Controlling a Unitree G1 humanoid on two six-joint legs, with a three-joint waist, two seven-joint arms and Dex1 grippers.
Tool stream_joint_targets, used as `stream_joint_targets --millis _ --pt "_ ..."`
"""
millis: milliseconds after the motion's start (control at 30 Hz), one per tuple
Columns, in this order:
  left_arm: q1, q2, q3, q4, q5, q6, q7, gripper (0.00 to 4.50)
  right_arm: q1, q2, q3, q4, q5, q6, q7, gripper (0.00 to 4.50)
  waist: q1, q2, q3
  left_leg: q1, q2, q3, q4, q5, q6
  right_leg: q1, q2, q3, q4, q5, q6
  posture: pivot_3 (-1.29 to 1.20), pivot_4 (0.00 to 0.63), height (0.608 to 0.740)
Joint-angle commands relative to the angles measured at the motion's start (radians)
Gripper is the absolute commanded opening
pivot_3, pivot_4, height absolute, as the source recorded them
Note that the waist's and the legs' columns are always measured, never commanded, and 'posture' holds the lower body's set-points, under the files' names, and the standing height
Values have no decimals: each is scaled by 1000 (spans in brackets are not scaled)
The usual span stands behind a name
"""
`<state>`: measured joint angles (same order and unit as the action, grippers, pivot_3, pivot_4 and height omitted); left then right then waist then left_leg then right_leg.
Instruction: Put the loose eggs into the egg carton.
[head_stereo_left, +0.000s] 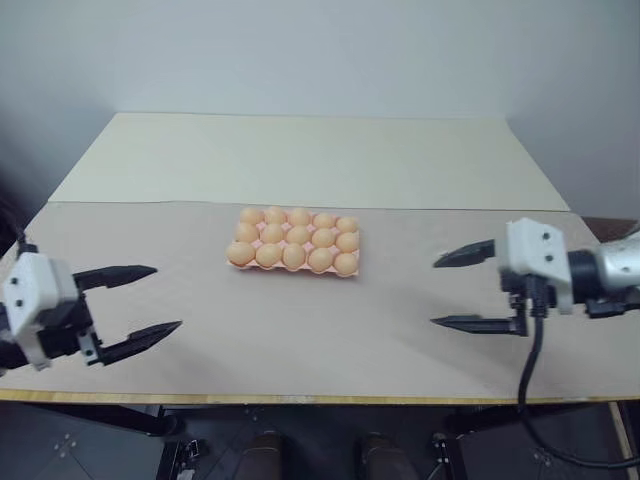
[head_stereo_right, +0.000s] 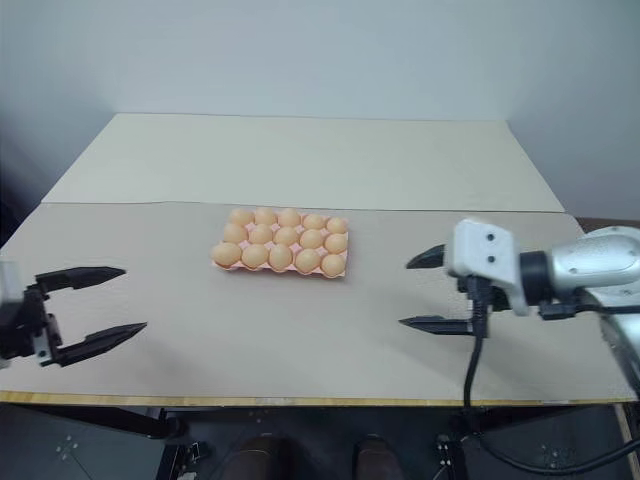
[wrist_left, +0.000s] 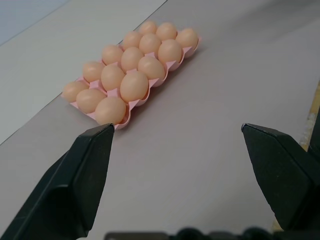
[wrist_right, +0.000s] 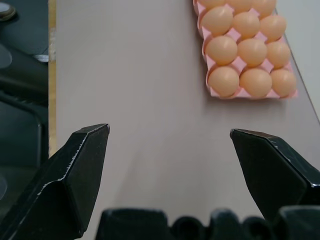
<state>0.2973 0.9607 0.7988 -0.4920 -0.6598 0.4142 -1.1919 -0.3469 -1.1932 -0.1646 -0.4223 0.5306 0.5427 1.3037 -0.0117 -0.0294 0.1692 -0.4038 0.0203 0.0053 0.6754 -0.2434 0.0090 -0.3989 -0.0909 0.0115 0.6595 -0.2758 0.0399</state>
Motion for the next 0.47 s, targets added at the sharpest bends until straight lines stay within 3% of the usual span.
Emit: stream_joint_targets --millis 33,467 --pt "43 1 97 -70 -30 37 -6 4431 -9 -35 -28 59 -15 -84 76 4500 0 0 0 1 0 0 0 0 0 1 0 0 0 0 0 0 150 740" --pt "114 -38 188 -135 -51 79 16 4431 -78 -20 44 167 -72 -165 109 4500 0 1 1 4 1 1 -1 0 0 5 0 0 -2 0 0 0 150 740"
